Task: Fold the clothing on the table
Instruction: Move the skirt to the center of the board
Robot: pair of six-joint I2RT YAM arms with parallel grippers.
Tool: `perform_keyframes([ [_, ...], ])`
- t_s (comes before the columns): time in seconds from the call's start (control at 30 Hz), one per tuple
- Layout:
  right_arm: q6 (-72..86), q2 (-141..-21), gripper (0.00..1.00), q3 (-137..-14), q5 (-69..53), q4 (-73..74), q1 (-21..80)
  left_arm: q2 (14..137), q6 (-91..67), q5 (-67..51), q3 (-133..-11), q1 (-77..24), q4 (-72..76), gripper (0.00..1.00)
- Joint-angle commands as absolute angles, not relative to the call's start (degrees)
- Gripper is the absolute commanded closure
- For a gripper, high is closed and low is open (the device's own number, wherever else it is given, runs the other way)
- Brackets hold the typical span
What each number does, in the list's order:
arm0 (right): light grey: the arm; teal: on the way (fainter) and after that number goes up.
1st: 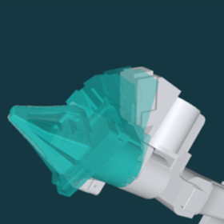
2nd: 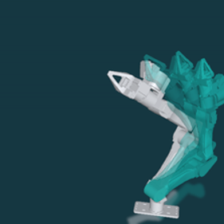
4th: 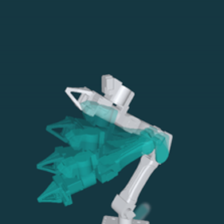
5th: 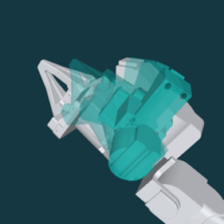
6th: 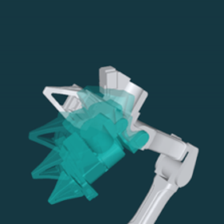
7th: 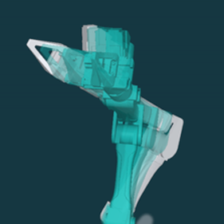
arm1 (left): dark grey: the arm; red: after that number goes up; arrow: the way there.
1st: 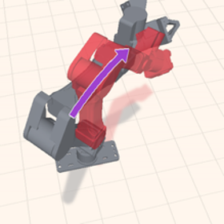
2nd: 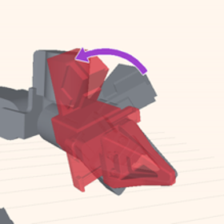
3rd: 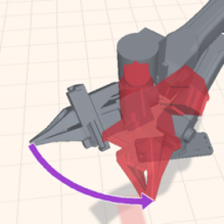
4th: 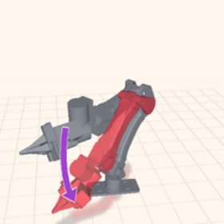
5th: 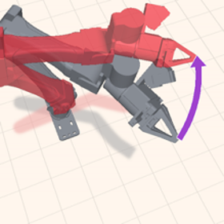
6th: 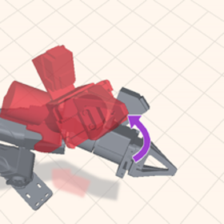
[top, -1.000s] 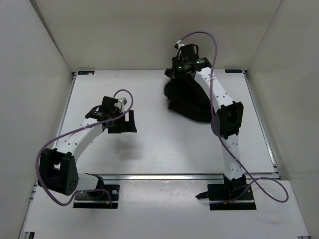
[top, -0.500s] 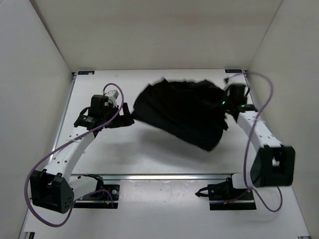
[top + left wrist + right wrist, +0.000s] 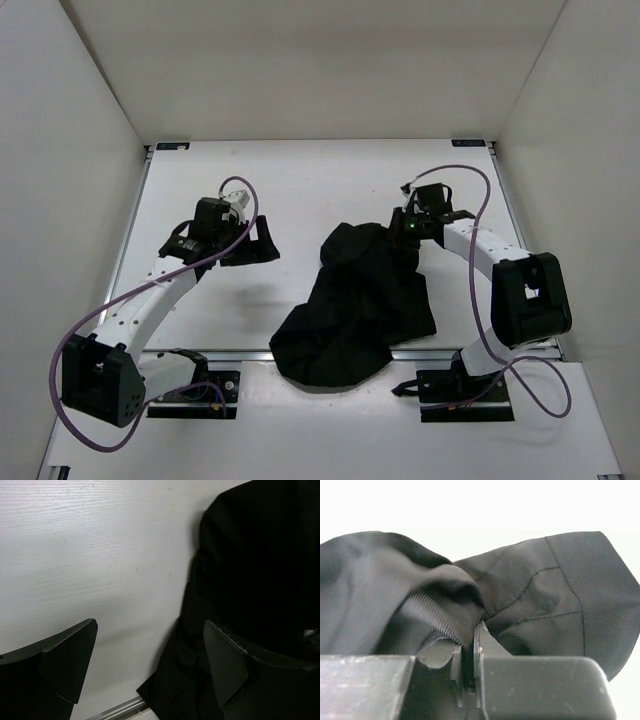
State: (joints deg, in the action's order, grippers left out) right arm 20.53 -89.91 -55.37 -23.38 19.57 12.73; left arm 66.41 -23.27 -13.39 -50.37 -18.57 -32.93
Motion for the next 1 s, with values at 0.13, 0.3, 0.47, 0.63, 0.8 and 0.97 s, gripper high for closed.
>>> perform_keyframes([
  [0.13, 20.92, -89.29, 1.00, -67.13, -24.01, 17.66, 16.60, 64.25, -27.42, -18.81, -50.01, -20.82, -25.76, 0.02],
  [0.3, 18.81, -93.86, 1.00, -73.74, -12.93, 28.27, 15.83, 64.77, -27.16, -20.39, -50.09, -20.92, -26.01, 0.01],
  [0.47, 21.27, -87.92, 1.00, -65.51, -10.89, 27.27, 8.36, 63.28, -26.72, -20.65, -48.25, -19.08, -26.10, 0.01],
  [0.63, 18.55, -83.76, 1.00, -62.39, -16.95, 23.20, 6.85, 64.15, -26.28, -21.27, -47.20, -18.81, -25.67, 0.01],
  [0.8, 14.69, -93.32, 1.00, -82.64, -24.60, 28.82, 15.63, 68.02, -24.79, -21.62, -49.31, -18.73, -26.71, 0.01],
  [0.97, 7.49, -95.89, 1.00, -104.11, -22.96, 32.26, 27.40, 69.79, -22.77, -20.49, -52.21, -15.83, -29.97, 0.02],
])
